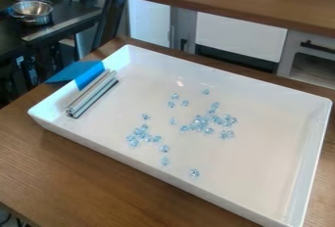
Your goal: Sweep into pile
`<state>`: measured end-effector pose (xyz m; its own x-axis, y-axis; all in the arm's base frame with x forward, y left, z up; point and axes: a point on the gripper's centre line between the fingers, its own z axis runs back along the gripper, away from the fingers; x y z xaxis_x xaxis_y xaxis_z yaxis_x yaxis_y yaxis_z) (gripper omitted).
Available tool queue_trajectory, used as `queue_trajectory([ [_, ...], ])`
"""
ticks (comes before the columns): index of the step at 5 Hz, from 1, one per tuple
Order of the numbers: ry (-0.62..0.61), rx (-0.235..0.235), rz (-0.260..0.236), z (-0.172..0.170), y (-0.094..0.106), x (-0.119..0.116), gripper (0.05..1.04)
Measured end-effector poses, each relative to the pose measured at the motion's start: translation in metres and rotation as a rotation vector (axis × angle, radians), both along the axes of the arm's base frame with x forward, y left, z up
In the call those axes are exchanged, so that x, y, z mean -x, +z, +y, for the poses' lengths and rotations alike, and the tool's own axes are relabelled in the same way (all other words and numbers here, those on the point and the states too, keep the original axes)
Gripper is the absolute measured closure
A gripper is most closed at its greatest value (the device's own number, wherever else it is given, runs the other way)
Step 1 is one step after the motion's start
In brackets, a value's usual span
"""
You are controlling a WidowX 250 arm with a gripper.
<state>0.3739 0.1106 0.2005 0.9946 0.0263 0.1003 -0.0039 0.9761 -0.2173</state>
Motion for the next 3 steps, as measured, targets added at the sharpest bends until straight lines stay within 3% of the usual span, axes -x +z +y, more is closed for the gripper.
queue_trajectory([
  [1, 0.008, 0.011, 0.035, 0.001, -0.016, -0.002, 0.082],
  [2, 0.065, -0.033, 0.028, 0.008, -0.042, -0.004, 0.082],
  [3, 0.084, -0.109, -0.038, 0.015, -0.048, -0.003, 0.082],
])
